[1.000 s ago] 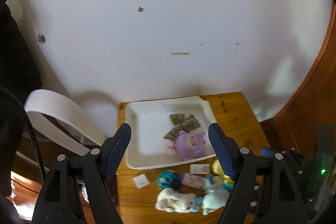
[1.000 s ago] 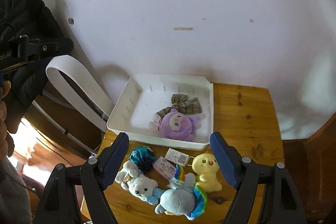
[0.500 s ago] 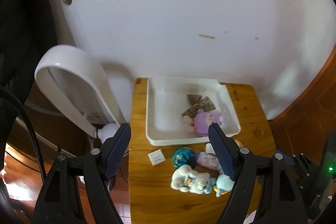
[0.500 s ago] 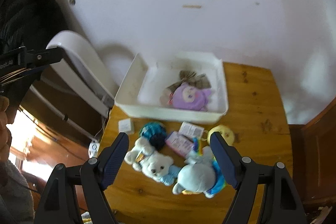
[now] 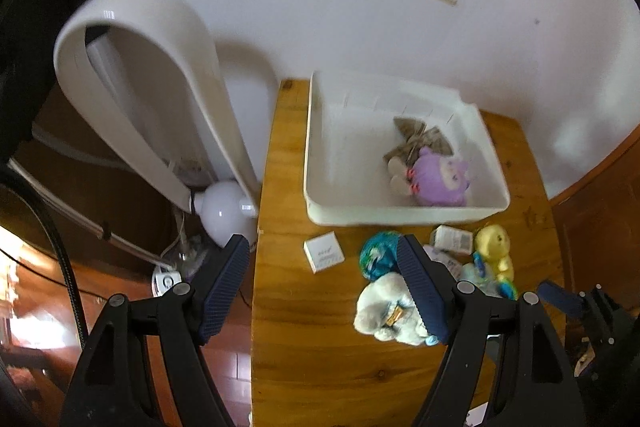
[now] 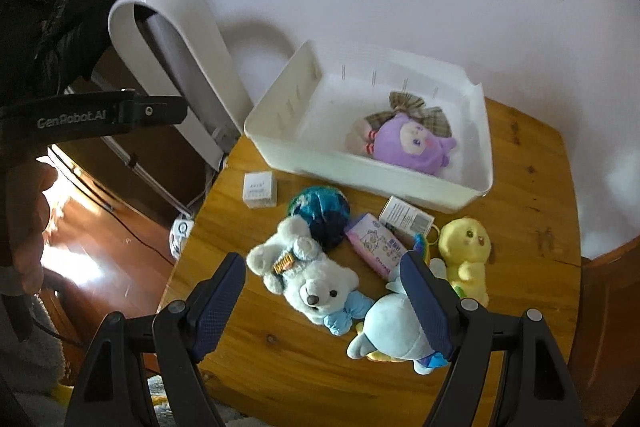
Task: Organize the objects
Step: 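Move both tools back toward the remaining toys on the table, then grasp the small white box with the left gripper while the right gripper grasps the white teddy bear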
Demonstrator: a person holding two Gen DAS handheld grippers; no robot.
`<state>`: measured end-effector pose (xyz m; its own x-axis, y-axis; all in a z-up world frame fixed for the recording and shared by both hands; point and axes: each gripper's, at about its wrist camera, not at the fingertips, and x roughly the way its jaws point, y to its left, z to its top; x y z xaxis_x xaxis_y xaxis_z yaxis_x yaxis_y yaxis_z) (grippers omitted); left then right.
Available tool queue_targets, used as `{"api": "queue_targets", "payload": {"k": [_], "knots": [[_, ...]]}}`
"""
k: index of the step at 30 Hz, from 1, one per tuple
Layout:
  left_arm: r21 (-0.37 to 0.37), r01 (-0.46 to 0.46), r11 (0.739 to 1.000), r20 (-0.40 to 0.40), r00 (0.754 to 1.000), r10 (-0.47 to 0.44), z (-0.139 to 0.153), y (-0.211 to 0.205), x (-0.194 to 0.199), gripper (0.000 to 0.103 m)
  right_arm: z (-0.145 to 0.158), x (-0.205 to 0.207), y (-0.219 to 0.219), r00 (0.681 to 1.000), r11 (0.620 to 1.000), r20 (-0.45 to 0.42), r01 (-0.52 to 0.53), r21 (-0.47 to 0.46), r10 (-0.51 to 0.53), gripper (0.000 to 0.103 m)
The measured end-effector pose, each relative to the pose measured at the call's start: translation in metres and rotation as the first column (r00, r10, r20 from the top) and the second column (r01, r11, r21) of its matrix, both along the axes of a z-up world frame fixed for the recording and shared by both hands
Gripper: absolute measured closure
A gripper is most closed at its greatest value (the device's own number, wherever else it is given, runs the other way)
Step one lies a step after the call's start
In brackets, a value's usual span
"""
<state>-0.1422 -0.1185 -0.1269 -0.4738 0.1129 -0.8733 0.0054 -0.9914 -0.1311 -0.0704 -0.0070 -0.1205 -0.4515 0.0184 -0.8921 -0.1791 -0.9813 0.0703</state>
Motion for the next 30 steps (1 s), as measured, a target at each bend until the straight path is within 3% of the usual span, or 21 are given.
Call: {"api": "queue_targets", "payload": {"k": [8,17,30], "knots": [[0.009,-0.052,0.999,0.118,0.992,0.051,-0.053,0.0,-0.012,0.024,-0.043,-0.005,0.004,0.995,0.997,0.065,-0.076,0.008,0.075,0.023],[0.037,-0.164,0.986,0.245,0.958,0.151,-0.114,-0.003,-0.029,0.024,-0.077,-0.007,0.0,0.972,0.973,0.083,-0.226,0.051,0.221,0.023],[0.041,-0.258,0.965,0.311,0.921,0.233,-0.161,0.006,-0.054,0.024,-0.11,-0.015,-0.025,0.881,0.875,0.083,-0.472,0.11,0.465,0.023]]}}
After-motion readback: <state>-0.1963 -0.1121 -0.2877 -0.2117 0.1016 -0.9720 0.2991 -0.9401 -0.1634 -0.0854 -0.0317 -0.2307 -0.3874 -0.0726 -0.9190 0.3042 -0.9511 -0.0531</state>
